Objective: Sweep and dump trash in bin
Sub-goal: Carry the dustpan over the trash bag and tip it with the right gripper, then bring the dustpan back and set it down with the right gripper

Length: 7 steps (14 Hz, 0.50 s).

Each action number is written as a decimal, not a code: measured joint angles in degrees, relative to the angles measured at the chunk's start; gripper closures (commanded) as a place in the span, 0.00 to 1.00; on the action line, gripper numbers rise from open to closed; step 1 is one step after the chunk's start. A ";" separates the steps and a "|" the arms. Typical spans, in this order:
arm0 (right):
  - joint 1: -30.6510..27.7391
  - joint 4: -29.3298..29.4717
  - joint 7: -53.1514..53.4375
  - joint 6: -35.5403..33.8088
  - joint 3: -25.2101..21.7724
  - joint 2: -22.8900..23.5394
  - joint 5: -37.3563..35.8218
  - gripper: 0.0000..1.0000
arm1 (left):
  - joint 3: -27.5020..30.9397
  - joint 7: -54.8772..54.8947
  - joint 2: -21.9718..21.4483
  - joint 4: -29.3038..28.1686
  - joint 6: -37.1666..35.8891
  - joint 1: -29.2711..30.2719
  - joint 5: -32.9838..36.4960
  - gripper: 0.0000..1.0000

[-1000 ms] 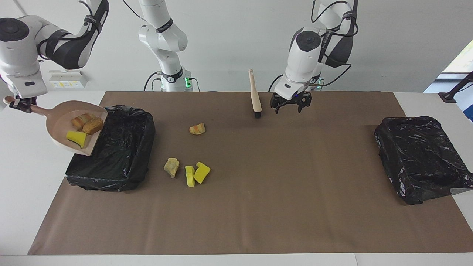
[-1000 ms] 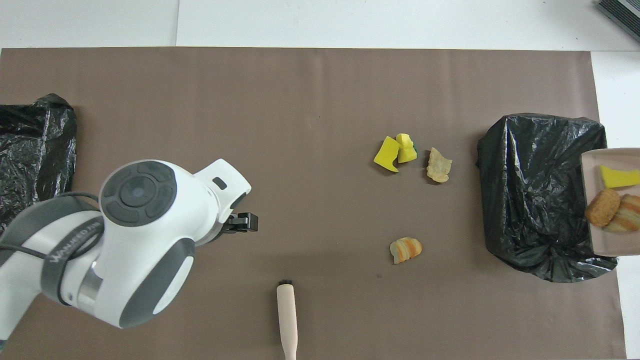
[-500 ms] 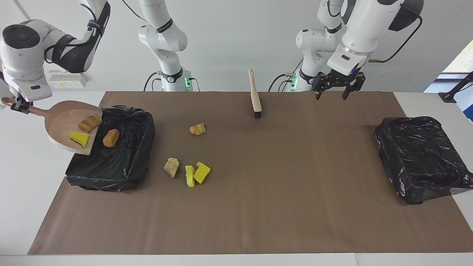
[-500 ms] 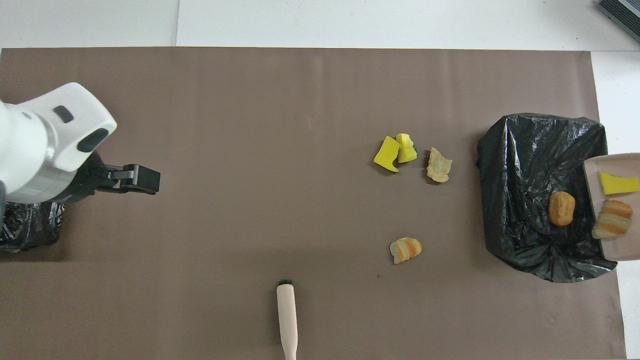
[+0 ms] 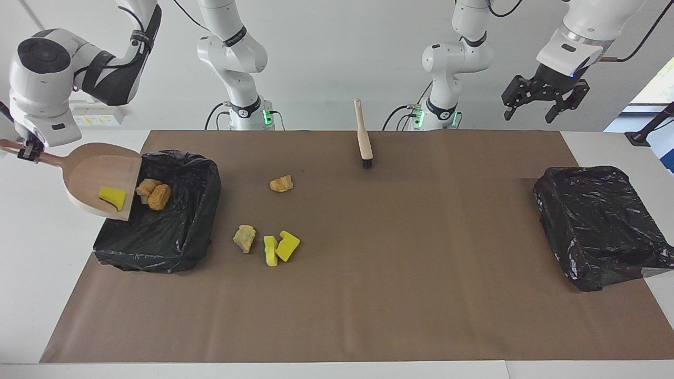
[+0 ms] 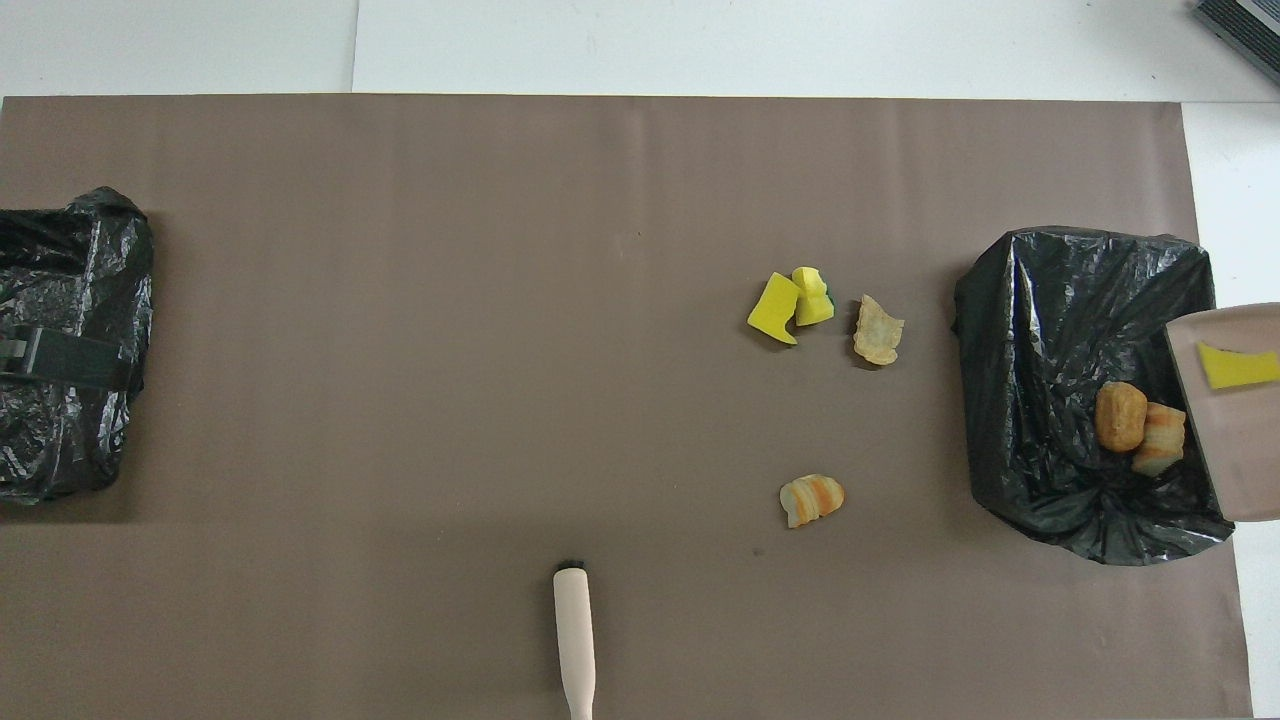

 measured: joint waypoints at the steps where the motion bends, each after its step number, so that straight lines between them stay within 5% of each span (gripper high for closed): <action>1: 0.31 0.04 0.00 -0.49 0.03 -0.13 -0.92 1.00 | 0.21 0.79 -0.17 0.00 -0.06 0.18 0.00 0.00; 7: 5.23 1.20 1.13 -4.93 0.13 -0.81 -9.18 1.00 | 0.11 1.20 -0.18 0.01 -0.14 0.18 0.00 0.00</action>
